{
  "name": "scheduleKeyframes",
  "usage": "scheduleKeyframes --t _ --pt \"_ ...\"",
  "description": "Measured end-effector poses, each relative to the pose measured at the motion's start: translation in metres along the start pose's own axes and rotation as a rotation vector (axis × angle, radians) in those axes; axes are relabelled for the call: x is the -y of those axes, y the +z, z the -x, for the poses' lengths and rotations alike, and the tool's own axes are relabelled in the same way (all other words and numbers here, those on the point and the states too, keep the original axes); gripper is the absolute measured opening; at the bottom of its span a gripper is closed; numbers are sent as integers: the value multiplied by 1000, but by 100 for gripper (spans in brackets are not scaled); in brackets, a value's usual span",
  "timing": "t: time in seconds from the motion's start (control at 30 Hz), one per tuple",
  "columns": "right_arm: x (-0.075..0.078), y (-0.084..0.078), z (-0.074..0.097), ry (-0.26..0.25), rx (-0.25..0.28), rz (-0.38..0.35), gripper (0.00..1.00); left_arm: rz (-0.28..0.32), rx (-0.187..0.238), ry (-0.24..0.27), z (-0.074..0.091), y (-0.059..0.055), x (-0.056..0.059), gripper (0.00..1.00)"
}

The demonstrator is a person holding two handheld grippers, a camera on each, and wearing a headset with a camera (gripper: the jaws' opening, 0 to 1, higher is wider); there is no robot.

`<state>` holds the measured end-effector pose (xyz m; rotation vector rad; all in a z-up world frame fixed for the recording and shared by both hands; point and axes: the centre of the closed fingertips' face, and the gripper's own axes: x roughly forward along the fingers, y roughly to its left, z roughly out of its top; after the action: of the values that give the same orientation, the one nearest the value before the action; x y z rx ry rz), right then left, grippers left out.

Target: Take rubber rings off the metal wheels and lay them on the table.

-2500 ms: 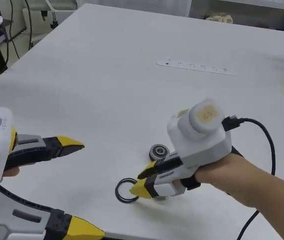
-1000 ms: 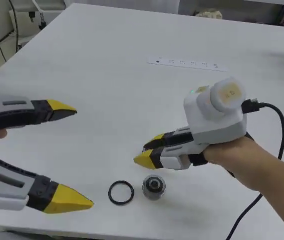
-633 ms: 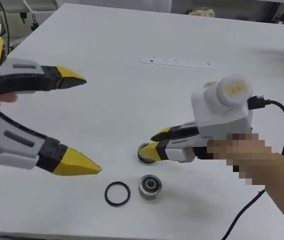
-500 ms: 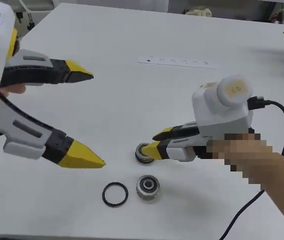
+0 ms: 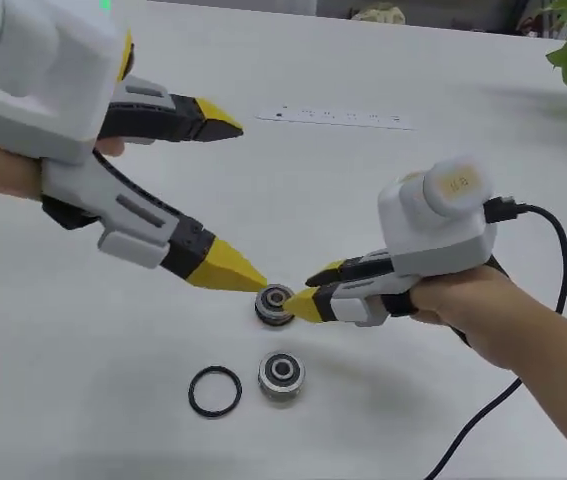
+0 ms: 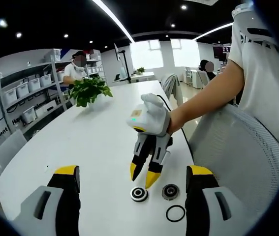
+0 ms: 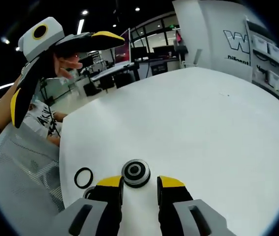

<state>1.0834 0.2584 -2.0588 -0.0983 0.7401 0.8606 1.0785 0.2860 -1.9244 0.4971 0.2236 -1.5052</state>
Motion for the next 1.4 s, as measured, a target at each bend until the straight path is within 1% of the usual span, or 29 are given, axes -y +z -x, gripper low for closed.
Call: scheduleKeyframes --t 0.03,0.07,0.1,0.13,0.2,0.27,0.3,0.33,0.37,0.4,0.43,0.47,0.5,0.57,0.6,0.63,0.67,0.73,0.83,0.87,0.9,0.97,1.03,1.1,1.13,1.2,1.33,1.4 --pt "1 -1 0 -1 0 -3 24 3 14 11 -2 1 -3 84" --pt "2 -2 0 -2 -1 -8 24 8 40 35 -6 2 -9 82" --pt "2 -3 -1 0 -3 -12 24 15 50 45 -8 1 -11 79" --pt "2 -4 -1 0 -5 -14 24 12 67 64 -11 0 -15 76" --pt "3 -6 -2 0 -12 -15 24 -2 86 93 -14 -3 -19 77" --pt "3 -8 -3 3 -17 -18 24 15 115 104 -17 -7 -21 77" --pt "3 -9 -3 3 -19 -19 24 18 126 112 -19 -7 -19 76" --pt "3 -10 -3 3 -21 -19 24 14 129 118 -22 -10 -13 75" --pt "3 -11 -3 2 -24 -18 24 18 129 120 -23 -15 -11 74" --pt "3 -11 -3 2 -25 -18 24 35 122 125 -26 -23 -11 73" --pt "4 -11 -3 1 -26 -18 24 41 115 124 -28 -28 -11 71" --pt "4 -11 -3 1 -26 -17 24 60 109 115 -30 -35 -10 69" --pt "4 -11 -4 1 -24 -18 24 87 113 99 -32 -40 -8 66" --pt "3 -12 -4 2 -23 -18 24 164 135 74 -34 -46 -4 61" --pt "2 -13 -4 3 -26 -17 24 193 128 73 -35 -53 -3 60" --pt "2 -13 -5 3 -27 -16 24 180 119 75 -36 -56 -3 60" --pt "1 -15 -6 7 -33 -10 24 153 77 81 -39 -65 -1 60" --pt "0 -16 -7 9 -35 -5 24 142 60 70 -44 -68 4 59" --pt "0 -17 -8 11 -35 -3 24 161 50 64 -54 -72 9 50" --pt "-1 -17 -8 11 -35 -1 24 157 37 59 -56 -75 11 46" --pt "-1 -17 -9 10 -36 1 24 154 16 56 -60 -81 13 43" --pt "-1 -17 -9 8 -38 5 24 151 -9 53 -65 -90 16 38" --pt "-3 -18 -10 12 -43 14 23 168 -27 66 -66 -96 14 34" --pt "-4 -19 -11 12 -52 26 23 190 -32 91 -67 -100 10 33" --pt "-5 -20 -11 13 -56 31 23 203 -27 100 -66 -100 8 32" --pt "-5 -19 -12 14 -57 38 23 216 -18 101 -67 -99 8 31" --pt "-5 -19 -13 12 -57 50 23 223 -14 106 -70 -99 8 25" --pt "-6 -19 -13 12 -60 53 22 250 -12 104 -74 -100 9 23"
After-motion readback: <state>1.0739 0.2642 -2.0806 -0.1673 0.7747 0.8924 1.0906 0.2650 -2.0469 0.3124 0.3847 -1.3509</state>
